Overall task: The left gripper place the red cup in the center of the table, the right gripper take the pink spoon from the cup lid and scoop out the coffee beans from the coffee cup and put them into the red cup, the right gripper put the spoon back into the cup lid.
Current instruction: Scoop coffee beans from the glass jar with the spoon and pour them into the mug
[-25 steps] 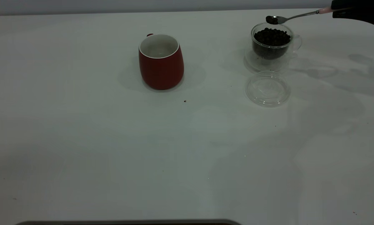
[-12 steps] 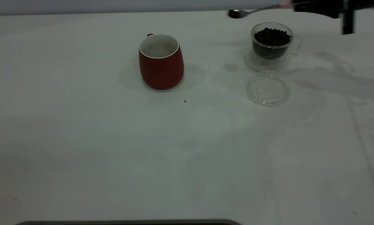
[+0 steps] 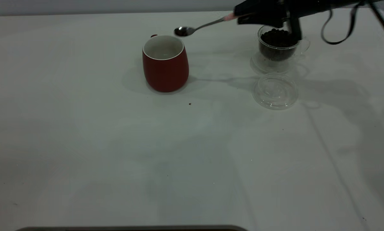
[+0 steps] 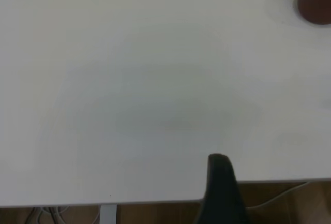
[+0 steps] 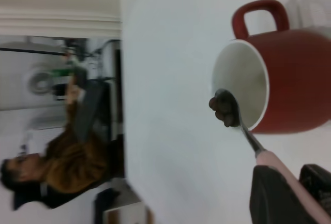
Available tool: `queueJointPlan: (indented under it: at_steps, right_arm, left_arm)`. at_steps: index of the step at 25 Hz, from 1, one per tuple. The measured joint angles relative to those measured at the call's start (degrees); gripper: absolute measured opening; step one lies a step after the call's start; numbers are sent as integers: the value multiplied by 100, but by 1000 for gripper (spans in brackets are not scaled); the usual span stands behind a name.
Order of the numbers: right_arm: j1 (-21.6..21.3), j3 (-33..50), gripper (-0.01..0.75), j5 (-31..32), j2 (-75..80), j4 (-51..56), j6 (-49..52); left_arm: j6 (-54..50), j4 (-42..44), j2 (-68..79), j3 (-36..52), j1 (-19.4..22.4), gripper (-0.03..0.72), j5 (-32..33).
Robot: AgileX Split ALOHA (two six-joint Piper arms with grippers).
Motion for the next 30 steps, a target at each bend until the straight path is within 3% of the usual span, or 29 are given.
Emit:
queueJointPlan:
  at_steps: [7,22,27,30]
  right_arm:
    - [397,0,101,-886,0,652,-870]
    - [682,0,101,-1145,-429,381,-3504]
    - [544,0,101,-776,-701,-673,-3029]
    - [113,0,101,-80,-881,-1532,-2541]
  left_arm:
    - [0,0,0,0,0,587,0]
    - [0,0,0,0,0,587,0]
    - [0,0,0,0,0,587,0]
    - [0,0,0,0,0,587,0]
